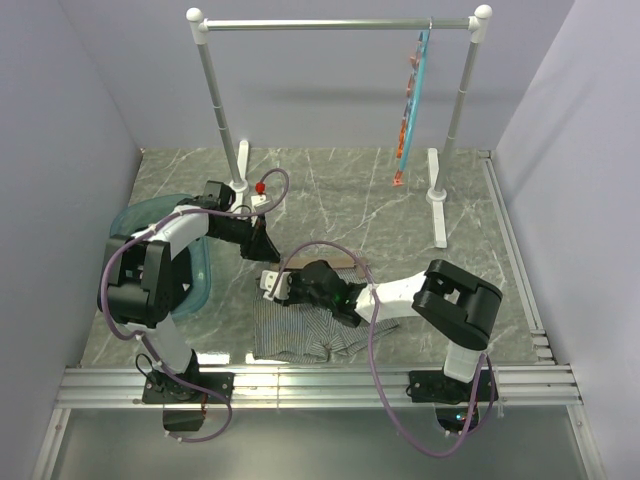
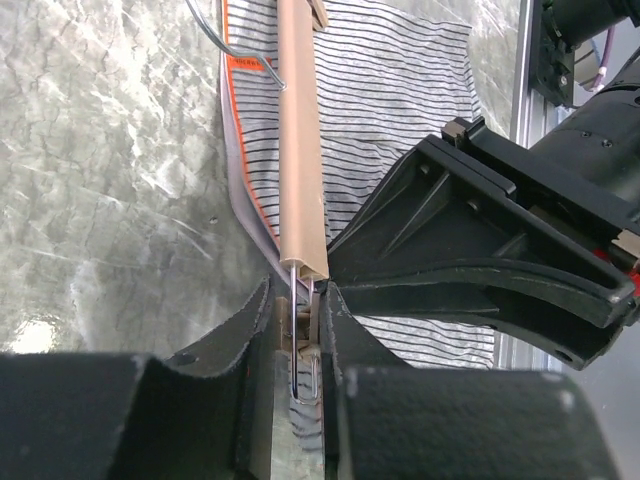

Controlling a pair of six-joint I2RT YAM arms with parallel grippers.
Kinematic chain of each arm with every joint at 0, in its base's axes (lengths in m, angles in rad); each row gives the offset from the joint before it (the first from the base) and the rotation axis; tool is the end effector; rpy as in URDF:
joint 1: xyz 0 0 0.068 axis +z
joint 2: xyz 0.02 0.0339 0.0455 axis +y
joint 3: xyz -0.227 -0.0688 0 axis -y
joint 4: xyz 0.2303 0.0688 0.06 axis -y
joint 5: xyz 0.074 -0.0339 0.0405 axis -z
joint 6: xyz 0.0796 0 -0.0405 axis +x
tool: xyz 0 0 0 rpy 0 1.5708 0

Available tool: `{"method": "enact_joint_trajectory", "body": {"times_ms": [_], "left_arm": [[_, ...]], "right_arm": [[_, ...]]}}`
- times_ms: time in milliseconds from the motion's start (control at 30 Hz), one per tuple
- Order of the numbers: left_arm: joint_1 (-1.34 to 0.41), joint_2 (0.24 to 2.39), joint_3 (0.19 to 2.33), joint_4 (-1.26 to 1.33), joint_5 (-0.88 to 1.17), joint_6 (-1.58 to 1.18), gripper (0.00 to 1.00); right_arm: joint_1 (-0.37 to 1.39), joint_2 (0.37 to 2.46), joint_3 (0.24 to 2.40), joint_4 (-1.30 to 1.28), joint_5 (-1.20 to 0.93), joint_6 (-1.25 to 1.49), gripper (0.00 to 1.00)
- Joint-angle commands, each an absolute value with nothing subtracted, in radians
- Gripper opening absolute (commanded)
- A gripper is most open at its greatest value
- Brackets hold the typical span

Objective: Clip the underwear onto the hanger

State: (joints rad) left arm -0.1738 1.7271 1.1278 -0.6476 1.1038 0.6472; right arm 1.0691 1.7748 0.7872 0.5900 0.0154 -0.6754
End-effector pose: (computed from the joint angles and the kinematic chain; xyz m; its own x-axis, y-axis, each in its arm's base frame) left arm 0.2973 -0.1244 0.1532 -0.5292 0.3685 -0.7643 0.8484 0.2157 -0.4834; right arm 0.1860 0.3365 0.1171 0.3985 -0.5734 -0.7158 -0.7953 0.1728 -0.5811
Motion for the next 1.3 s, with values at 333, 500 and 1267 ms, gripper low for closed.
{"method": "enact_joint_trajectory", "body": {"times_ms": [333, 500, 1267], "left_arm": [[-0.17, 1.717, 1.118, -0.658, 1.074, 0.669, 0.33], [-0.17, 1.707, 1.104, -0.641, 1.058, 0.661, 0.26], [-0.173, 1.721, 1.144, -0.718, 1.083, 0.716, 0.01]], "right_arm": [[1.058, 1.743, 0.815, 0.566, 0.051, -0.623, 0.32], [1.054, 1.747, 0.825, 0.565, 0.048, -0.617, 0.31], [0.992, 1.813, 1.02, 0.267, -0.313, -0.706, 0.38]]}}
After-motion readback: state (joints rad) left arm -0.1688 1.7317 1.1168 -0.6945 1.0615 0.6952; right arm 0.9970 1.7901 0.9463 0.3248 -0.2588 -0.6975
